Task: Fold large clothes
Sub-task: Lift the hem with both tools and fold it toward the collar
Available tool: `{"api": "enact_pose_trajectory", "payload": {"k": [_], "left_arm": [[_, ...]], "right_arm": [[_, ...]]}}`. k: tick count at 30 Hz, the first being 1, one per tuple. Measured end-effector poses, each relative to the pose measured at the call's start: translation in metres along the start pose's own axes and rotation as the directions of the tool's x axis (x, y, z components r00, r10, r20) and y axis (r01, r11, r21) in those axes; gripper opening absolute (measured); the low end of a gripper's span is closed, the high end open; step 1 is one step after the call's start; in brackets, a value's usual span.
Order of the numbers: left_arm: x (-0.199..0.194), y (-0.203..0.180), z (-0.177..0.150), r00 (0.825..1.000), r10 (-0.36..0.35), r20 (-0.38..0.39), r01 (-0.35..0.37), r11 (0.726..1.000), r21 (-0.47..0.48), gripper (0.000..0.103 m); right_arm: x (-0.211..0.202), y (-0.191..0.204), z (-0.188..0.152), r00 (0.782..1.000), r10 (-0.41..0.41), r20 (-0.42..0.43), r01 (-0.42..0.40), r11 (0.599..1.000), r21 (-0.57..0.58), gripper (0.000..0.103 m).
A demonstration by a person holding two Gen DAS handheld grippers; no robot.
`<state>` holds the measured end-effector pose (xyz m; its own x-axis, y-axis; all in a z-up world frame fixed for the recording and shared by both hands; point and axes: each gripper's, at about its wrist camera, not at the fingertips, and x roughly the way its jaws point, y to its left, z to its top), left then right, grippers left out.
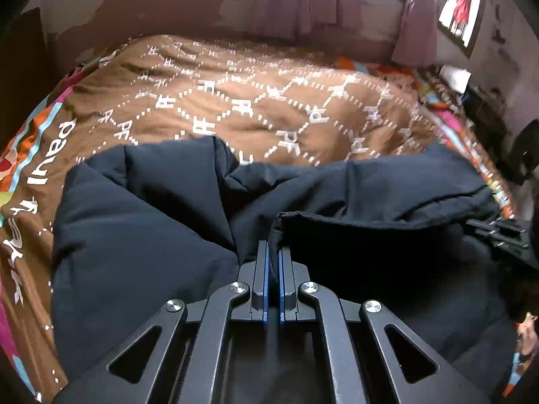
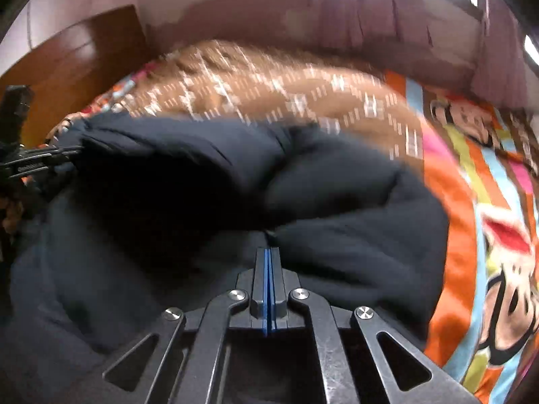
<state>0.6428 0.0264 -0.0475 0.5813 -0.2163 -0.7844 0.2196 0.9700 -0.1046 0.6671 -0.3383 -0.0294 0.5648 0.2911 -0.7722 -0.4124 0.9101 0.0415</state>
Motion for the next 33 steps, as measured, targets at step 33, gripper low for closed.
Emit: {"api": "enact_pose_trajectory", "payload": {"k": [33], "left_arm": [[0.042, -0.053, 0.03, 0.974, -0.154, -0.168, 0.176, 0.976, 0.129, 0.001]], "right_arm": [[0.052, 0.037, 0.058, 0.979, 0.168, -0.119, -0.162, 0.985, 0.059, 0.001]]}}
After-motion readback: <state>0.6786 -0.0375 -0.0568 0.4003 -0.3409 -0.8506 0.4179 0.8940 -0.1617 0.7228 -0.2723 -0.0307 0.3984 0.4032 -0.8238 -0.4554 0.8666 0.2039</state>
